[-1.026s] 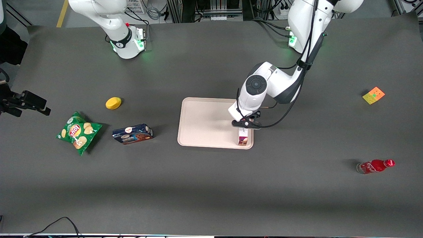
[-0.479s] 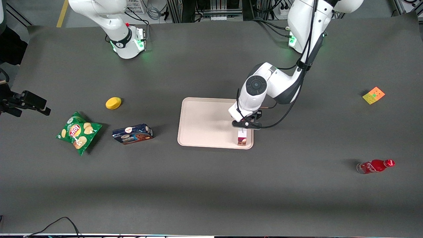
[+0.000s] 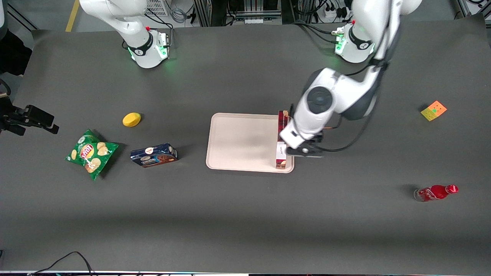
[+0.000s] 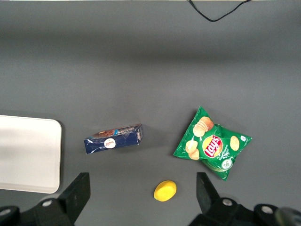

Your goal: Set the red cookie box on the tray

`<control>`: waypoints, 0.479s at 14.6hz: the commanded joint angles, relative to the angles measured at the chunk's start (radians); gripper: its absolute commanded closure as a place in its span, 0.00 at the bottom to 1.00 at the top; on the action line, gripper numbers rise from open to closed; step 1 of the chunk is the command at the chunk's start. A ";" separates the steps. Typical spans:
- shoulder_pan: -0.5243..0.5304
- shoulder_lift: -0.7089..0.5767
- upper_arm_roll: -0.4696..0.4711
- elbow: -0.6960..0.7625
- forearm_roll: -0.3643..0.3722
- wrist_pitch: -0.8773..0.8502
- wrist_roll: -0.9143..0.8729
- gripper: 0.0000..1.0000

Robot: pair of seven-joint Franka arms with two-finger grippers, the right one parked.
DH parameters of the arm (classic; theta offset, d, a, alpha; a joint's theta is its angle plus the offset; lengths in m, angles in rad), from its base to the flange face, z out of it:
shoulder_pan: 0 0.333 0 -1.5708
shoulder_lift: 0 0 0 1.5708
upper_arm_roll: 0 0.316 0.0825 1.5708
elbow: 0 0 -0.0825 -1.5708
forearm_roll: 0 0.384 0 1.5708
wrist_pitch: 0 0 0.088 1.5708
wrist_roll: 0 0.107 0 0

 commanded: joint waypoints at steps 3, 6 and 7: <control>0.181 -0.215 0.071 0.064 -0.111 -0.262 0.245 0.00; 0.302 -0.338 0.072 0.065 -0.103 -0.372 0.335 0.00; 0.339 -0.373 0.072 0.065 -0.100 -0.407 0.377 0.00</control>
